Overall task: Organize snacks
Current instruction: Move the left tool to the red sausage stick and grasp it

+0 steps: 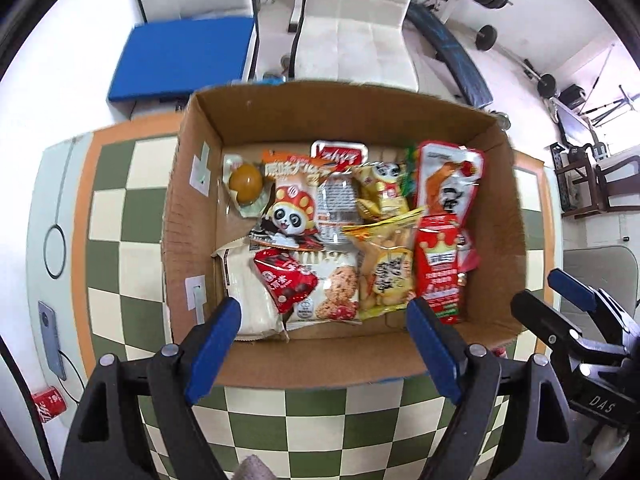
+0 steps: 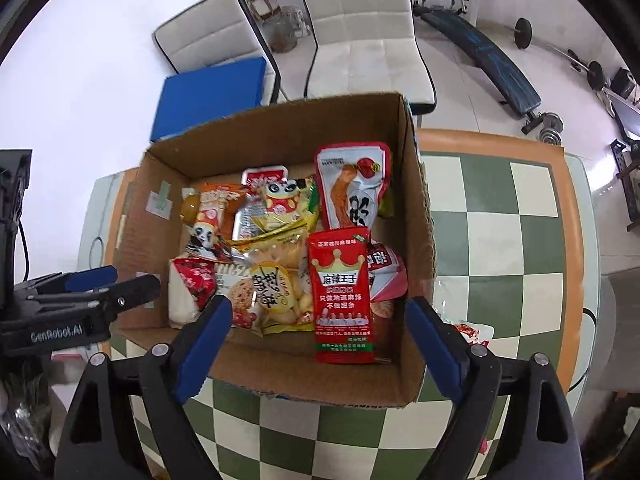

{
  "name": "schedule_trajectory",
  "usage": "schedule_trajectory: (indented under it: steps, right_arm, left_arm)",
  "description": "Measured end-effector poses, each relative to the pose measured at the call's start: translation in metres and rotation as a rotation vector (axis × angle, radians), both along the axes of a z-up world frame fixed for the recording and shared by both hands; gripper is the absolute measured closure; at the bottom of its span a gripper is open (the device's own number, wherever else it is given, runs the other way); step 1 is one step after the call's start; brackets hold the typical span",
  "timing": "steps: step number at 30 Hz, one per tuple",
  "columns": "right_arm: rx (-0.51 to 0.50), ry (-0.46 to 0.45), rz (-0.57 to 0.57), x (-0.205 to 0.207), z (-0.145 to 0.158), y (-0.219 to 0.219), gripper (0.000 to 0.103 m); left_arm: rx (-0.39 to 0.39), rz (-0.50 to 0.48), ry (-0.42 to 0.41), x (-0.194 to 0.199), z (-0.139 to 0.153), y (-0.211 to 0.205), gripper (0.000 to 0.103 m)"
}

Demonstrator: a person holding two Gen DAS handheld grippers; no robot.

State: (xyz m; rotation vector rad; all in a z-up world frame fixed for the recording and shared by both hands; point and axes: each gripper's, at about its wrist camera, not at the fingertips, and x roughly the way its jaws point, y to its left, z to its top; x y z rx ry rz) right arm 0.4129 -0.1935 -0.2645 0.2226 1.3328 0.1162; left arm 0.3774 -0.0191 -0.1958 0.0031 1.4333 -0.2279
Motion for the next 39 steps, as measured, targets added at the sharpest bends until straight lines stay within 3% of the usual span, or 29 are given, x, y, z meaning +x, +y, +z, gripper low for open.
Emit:
schedule_trajectory:
  steps: [7, 12, 16, 19, 22, 26, 35, 38, 39]
  right_arm:
    - [0.109, -0.063, -0.108, -0.045, 0.029, -0.048, 0.011]
    - [0.046, 0.001, -0.175, -0.091, 0.022, -0.100, 0.011]
    - [-0.017, 0.046, -0.209, -0.123, 0.002, -0.140, 0.011]
    - [-0.044, 0.077, -0.255, -0.145, -0.013, -0.173, 0.011]
    - [-0.106, 0.095, -0.279, -0.161, -0.024, -0.204, 0.011]
    - [-0.187, 0.127, -0.317, -0.180, -0.036, -0.240, 0.011]
    - [-0.211, 0.134, -0.361, -0.196, -0.049, -0.275, 0.011]
    - [-0.193, 0.132, -0.352, -0.194, -0.052, -0.275, 0.011]
    - [-0.190, 0.129, -0.345, -0.191, -0.053, -0.273, 0.012]
  left_arm:
    - [0.049, -0.015, -0.206, -0.059, 0.042, -0.035, 0.019]
    - [0.061, 0.014, -0.252, -0.110, 0.039, -0.072, 0.019]
    - [-0.003, 0.031, -0.168, -0.138, 0.002, -0.111, 0.019]
    - [-0.062, 0.021, -0.039, -0.152, -0.044, -0.153, 0.019]
    - [-0.096, 0.074, 0.050, -0.161, -0.083, -0.183, 0.019]
    - [-0.082, 0.153, 0.145, -0.168, -0.127, -0.220, 0.019]
    - [0.082, 0.096, 0.200, -0.179, -0.168, -0.287, 0.019]
    - [0.125, 0.080, 0.200, -0.180, -0.176, -0.293, 0.037]
    - [0.131, 0.073, 0.168, -0.180, -0.170, -0.295, 0.049]
